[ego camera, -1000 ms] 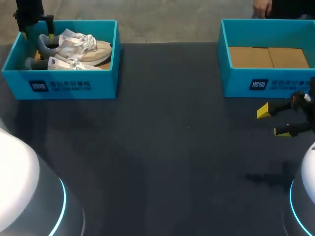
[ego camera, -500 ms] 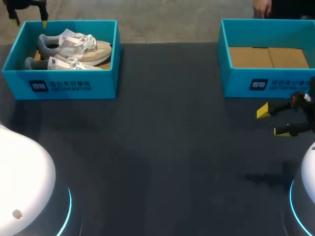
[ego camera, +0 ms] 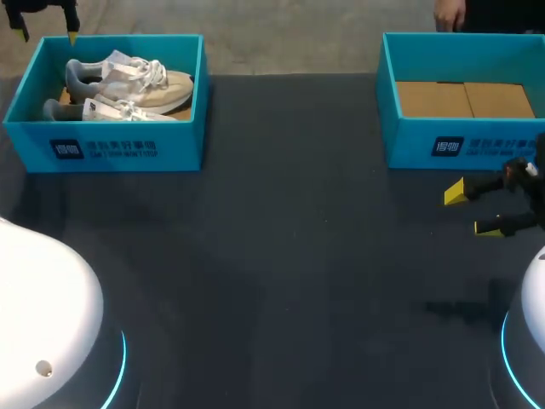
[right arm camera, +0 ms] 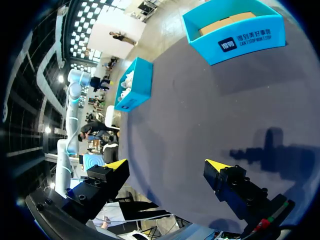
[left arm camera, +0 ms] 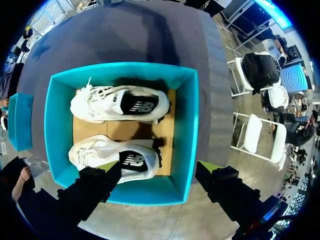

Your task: Take the shoe out of the shoebox, open the shoe tongue, remove and reinsert the insole, then place the shoe into the shoebox

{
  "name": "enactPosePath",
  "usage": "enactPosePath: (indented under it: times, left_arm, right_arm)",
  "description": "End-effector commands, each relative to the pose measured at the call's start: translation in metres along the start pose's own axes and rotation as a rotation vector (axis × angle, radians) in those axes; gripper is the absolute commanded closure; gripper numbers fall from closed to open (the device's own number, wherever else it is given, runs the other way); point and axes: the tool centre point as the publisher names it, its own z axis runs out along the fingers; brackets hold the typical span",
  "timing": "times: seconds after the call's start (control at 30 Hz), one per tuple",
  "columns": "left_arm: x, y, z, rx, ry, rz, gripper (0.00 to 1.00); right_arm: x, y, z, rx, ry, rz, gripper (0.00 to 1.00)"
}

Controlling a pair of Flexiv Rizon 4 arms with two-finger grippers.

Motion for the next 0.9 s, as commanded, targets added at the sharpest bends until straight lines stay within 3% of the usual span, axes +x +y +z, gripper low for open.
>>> enactPosePath:
  times: [0.03, 0.33, 0.73, 0.9]
  left_arm:
    - [0.0, -0.002, 0.0, -0.004, 0.0, 0.001, 0.0]
    - [0.0, -0.002, 0.0, -0.004, 0.0, 0.001, 0.0]
    - [0.025, -0.04, -0.001, 0.059, -0.069, 0.083, 0.0]
    - [0.029, -0.059, 0.002, 0.044, -0.075, 0.098, 0.0]
  right_arm:
    - [0.001, -0.011, -0.005, -0.176, -0.004, 0.002, 0.0]
    - [0.001, -0.011, -0.005, -0.176, -0.004, 0.002, 0.0]
    - [0.001, -0.011, -0.005, -0.176, -0.004, 0.002, 0.0]
    - [0.001, -0.011, -0.005, -0.176, -0.004, 0.002, 0.0]
